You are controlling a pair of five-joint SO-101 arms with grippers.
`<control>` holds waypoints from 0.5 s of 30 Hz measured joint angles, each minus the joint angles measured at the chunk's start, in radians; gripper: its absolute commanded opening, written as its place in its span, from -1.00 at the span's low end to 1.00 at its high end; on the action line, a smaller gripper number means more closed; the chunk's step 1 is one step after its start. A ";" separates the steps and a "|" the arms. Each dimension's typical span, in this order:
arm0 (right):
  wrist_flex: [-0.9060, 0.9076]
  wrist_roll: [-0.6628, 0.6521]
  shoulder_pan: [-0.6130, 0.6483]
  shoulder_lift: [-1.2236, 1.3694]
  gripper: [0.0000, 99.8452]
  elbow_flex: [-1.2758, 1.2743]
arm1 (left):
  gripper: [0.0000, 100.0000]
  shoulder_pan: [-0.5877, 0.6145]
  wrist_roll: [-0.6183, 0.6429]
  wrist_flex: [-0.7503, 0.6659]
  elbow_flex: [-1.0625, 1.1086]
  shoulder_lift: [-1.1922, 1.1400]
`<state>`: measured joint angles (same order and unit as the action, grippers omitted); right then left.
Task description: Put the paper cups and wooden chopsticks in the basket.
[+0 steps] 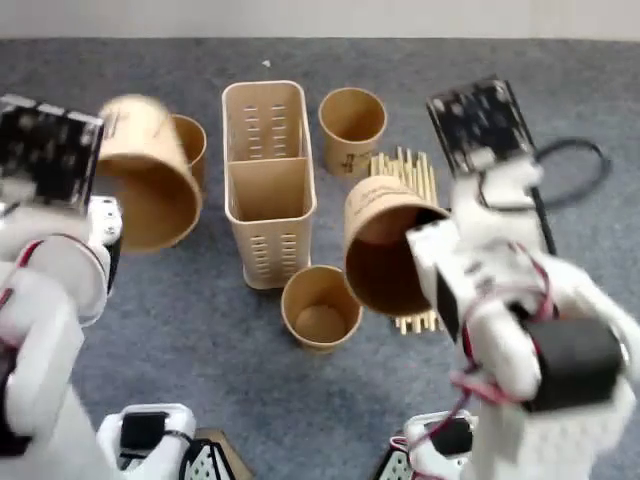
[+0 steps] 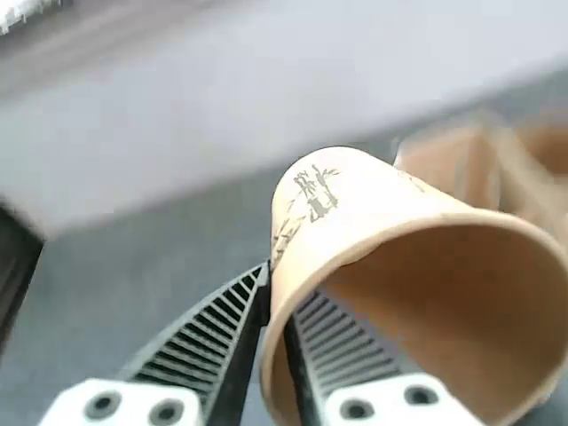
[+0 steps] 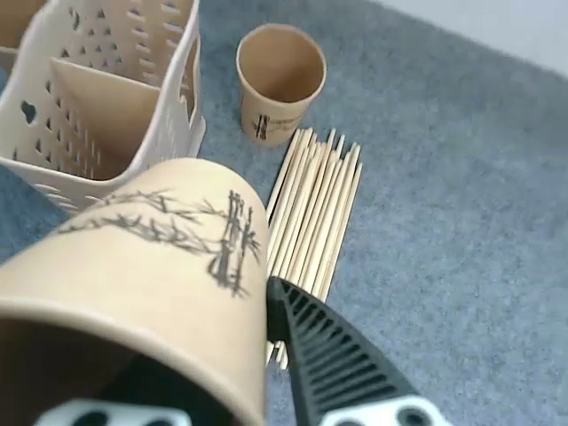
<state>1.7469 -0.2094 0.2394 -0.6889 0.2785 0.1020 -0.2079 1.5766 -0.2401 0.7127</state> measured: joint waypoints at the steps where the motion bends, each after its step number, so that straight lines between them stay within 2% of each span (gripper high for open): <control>1: -0.003 0.000 0.000 -0.021 -0.99 -0.002 | -0.97 -0.041 0.025 -0.043 0.000 -0.021; 4: -0.031 0.000 0.000 -0.051 -0.99 -0.002 | -0.97 -0.143 0.092 -0.157 0.000 -0.155; 7: -0.072 0.000 0.000 -0.052 -0.99 -0.029 | -0.97 -0.183 0.137 -0.230 -0.009 -0.316; 15: -0.229 0.000 0.000 -0.048 -0.99 -0.184 | -0.97 -0.233 0.158 -0.219 -0.206 -0.654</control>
<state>1.5182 -0.2094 0.2394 -0.7365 0.0944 -0.1312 -0.0499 1.3571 -0.4457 0.0591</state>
